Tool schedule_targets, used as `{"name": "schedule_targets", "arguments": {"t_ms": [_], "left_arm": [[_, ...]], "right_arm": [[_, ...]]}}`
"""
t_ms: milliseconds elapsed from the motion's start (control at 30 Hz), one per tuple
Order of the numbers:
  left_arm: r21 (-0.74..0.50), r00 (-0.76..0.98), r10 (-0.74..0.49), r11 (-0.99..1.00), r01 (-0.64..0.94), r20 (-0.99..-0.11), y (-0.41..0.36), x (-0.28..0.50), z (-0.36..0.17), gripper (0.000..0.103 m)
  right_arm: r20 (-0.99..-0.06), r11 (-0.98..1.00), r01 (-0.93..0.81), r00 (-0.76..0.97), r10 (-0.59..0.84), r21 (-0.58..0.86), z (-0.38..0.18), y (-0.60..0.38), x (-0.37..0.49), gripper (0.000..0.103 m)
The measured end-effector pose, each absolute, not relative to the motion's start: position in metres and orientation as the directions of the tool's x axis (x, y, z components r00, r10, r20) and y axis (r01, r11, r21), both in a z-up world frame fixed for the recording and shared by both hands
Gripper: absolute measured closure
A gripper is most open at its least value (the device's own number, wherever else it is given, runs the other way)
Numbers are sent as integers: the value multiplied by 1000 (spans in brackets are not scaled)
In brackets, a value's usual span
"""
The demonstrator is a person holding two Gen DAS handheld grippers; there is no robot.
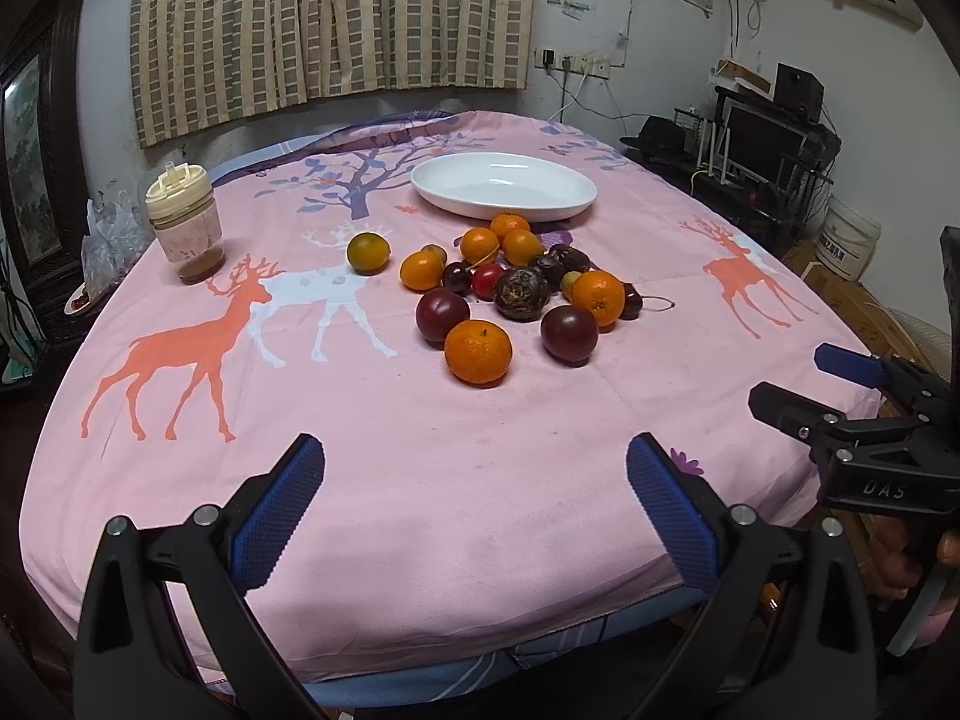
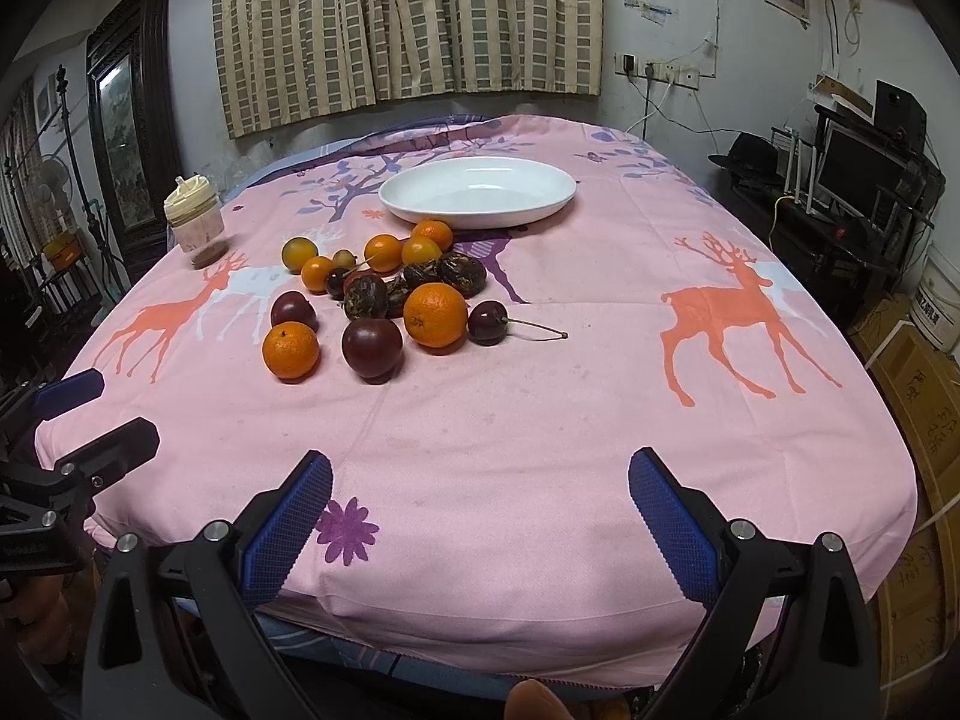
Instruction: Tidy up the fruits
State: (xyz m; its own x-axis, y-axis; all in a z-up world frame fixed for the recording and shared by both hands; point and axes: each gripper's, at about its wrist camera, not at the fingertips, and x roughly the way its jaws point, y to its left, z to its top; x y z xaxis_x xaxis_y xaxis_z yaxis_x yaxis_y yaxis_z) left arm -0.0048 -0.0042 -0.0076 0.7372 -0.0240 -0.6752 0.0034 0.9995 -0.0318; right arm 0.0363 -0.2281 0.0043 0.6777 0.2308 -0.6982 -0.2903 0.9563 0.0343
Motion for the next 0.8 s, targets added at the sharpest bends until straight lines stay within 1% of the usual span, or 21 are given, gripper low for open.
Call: {"name": "schedule_targets", "arguments": {"t_ms": [300, 600, 667, 733, 767, 800], "left_arm": [[-67, 718, -57, 998, 14, -693, 2, 5, -19, 4], [-112, 707, -92, 994, 19, -701, 22, 27, -35, 4], [-127, 702, -104, 992, 19, -705, 28, 34, -39, 4], [-144, 699, -117, 989, 20, -706, 34, 41, -42, 4], [-153, 699, -124, 988, 21, -705, 38, 44, -44, 4], [-160, 699, -130, 987, 22, -703, 40, 47, -45, 4]], "right_arm": [[-718, 958, -286, 660, 222, 32, -10, -227, 43, 4], [-733, 963, -266, 645, 218, 52, -17, -232, 72, 4], [-737, 958, -279, 633, 235, 66, -18, -228, 84, 7], [-741, 952, -294, 622, 255, 81, -18, -224, 96, 18], [-743, 948, -303, 612, 271, 96, -19, -222, 104, 21], [-744, 944, -310, 604, 285, 111, -19, -220, 111, 26]]}}
